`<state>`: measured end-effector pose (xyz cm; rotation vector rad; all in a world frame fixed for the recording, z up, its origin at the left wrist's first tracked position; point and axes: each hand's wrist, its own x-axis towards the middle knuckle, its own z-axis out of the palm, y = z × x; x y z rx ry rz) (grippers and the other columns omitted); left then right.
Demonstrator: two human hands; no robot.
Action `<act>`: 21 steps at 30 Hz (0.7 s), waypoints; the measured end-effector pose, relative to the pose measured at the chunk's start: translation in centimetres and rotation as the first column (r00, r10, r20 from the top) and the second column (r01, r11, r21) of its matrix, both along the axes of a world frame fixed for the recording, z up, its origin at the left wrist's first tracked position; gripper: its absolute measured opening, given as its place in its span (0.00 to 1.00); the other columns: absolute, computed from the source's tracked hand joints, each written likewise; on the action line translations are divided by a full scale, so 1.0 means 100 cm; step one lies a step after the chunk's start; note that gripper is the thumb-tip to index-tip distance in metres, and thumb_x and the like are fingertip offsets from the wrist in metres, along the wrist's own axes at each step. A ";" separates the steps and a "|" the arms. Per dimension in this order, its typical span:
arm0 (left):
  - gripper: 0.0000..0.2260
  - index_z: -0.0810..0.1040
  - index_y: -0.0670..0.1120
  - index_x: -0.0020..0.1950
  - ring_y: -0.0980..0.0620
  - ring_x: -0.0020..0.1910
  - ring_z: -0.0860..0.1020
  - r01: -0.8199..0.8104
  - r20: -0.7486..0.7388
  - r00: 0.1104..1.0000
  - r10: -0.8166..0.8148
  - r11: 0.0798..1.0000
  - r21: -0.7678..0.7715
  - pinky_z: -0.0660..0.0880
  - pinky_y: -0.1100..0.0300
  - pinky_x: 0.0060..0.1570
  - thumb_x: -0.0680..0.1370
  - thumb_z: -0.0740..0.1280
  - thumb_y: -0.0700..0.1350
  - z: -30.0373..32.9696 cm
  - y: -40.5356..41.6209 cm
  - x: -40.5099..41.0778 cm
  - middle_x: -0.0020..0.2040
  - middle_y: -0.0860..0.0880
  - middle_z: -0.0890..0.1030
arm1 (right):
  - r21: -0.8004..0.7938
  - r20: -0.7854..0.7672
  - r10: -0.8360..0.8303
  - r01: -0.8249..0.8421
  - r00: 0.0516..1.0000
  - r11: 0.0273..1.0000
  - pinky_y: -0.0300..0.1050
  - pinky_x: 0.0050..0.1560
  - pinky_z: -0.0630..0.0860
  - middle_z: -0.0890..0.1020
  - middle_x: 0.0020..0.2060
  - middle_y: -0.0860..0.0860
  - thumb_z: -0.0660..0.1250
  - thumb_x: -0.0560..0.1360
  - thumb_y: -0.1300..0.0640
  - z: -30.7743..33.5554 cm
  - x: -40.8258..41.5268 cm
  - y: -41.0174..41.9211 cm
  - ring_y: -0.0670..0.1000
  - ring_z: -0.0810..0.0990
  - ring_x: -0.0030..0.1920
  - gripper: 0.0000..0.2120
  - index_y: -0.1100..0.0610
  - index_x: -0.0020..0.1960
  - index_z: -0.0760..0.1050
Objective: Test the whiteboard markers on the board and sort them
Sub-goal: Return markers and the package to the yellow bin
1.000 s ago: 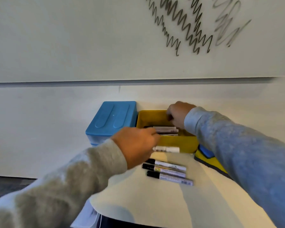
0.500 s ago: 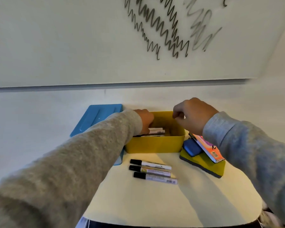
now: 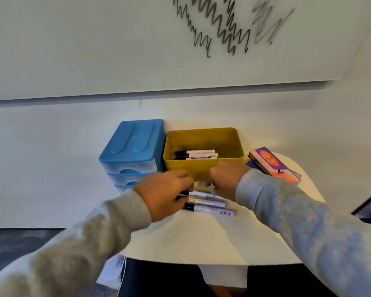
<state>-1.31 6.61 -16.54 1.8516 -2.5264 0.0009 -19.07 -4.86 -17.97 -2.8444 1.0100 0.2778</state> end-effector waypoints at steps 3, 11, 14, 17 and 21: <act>0.15 0.71 0.57 0.68 0.49 0.54 0.77 -0.018 -0.049 0.999 0.023 0.995 0.100 0.76 0.55 0.50 0.81 0.63 0.54 -0.035 0.011 -0.004 0.63 0.55 0.72 | -0.005 -0.014 -0.015 0.015 1.000 1.000 0.53 0.52 0.80 0.82 0.53 0.52 0.69 0.78 0.53 -0.011 -0.004 0.003 0.56 0.81 0.51 0.10 0.48 0.59 0.81; 0.17 0.67 0.56 0.73 0.46 0.56 0.78 -0.055 0.019 0.998 0.053 0.991 0.122 0.78 0.51 0.53 0.84 0.59 0.52 -0.057 0.007 -0.010 0.69 0.53 0.68 | 0.004 0.012 -0.096 0.096 0.995 0.995 0.49 0.50 0.79 0.80 0.46 0.50 0.69 0.77 0.55 -0.016 -0.016 0.003 0.55 0.80 0.48 0.03 0.50 0.49 0.81; 0.16 0.68 0.54 0.73 0.45 0.56 0.79 -0.061 0.061 0.997 0.053 0.989 0.138 0.78 0.51 0.53 0.85 0.56 0.51 -0.057 0.008 -0.011 0.68 0.51 0.70 | 0.030 0.054 -0.103 0.101 0.993 0.994 0.48 0.49 0.79 0.80 0.44 0.48 0.69 0.77 0.53 0.001 -0.026 0.001 0.52 0.79 0.45 0.03 0.49 0.49 0.81; 0.15 0.68 0.53 0.72 0.45 0.53 0.79 -0.051 0.091 0.995 0.039 0.989 0.138 0.78 0.51 0.51 0.85 0.56 0.50 -0.050 0.009 -0.009 0.66 0.51 0.71 | 0.033 0.164 -0.083 0.079 0.983 0.996 0.50 0.47 0.79 0.82 0.44 0.46 0.70 0.76 0.51 0.030 -0.026 -0.007 0.51 0.80 0.43 0.02 0.48 0.47 0.80; 0.12 0.69 0.53 0.69 0.46 0.50 0.79 -0.070 0.104 0.993 0.061 0.994 0.088 0.78 0.54 0.47 0.85 0.58 0.49 -0.035 0.008 -0.005 0.63 0.51 0.72 | -0.011 0.326 -0.087 0.096 0.941 0.995 0.50 0.43 0.79 0.82 0.42 0.48 0.71 0.77 0.52 0.060 -0.011 -0.031 0.51 0.80 0.40 0.03 0.49 0.49 0.82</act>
